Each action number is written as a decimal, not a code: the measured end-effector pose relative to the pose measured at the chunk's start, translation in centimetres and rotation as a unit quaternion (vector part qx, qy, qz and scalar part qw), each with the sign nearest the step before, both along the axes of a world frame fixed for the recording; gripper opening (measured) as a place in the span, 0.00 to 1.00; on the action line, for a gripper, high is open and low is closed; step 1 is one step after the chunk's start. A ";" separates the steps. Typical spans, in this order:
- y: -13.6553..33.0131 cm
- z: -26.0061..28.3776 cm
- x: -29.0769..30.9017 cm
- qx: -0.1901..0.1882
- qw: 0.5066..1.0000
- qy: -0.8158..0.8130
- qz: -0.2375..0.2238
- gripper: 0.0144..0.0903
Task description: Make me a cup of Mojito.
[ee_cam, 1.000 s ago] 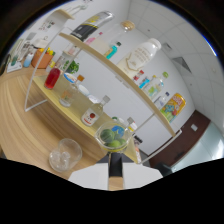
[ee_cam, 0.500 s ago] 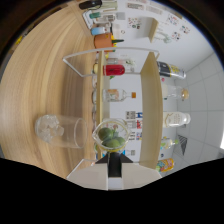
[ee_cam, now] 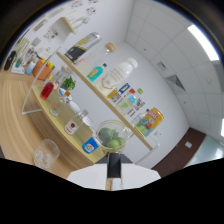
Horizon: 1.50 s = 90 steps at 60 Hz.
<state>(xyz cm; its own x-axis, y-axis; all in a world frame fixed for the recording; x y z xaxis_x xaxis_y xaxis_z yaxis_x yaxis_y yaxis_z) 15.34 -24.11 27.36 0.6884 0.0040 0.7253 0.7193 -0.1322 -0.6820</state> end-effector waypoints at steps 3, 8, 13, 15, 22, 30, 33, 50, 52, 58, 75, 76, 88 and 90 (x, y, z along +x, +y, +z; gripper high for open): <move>-0.4 -0.4 1.7 -0.010 0.997 0.071 -0.015 0.02; -0.7 -3.2 4.7 -0.043 0.982 0.178 -0.046 0.02; -0.9 -7.6 7.4 -0.087 0.958 0.264 -0.077 0.02; -1.1 -9.6 8.2 -0.109 0.946 0.293 -0.089 0.01; -1.5 -16.1 10.3 -0.182 0.910 0.352 -0.125 0.01; -2.1 -21.4 11.3 -0.243 0.883 0.376 -0.144 0.01; -2.2 -23.4 11.8 -0.252 0.879 0.379 -0.144 0.01; -2.8 -26.9 12.0 -0.292 0.862 0.388 -0.149 0.02; -2.8 -27.0 12.0 -0.294 0.862 0.386 -0.149 0.03; -3.0 -27.2 12.2 -0.304 0.863 0.375 -0.147 0.04; -3.8 -23.2 14.0 -0.251 0.887 0.348 -0.172 0.95; -3.8 -22.5 14.0 -0.242 0.890 0.346 -0.173 0.94; -4.8 -13.5 8.8 -0.157 0.905 0.373 -0.131 0.94; -5.1 -12.3 7.8 -0.146 0.906 0.376 -0.124 0.94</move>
<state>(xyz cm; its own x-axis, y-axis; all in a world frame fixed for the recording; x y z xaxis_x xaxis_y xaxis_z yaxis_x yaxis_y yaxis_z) 23.09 -29.21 15.07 0.9940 -0.1012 0.0425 -0.0114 -0.4805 -0.8769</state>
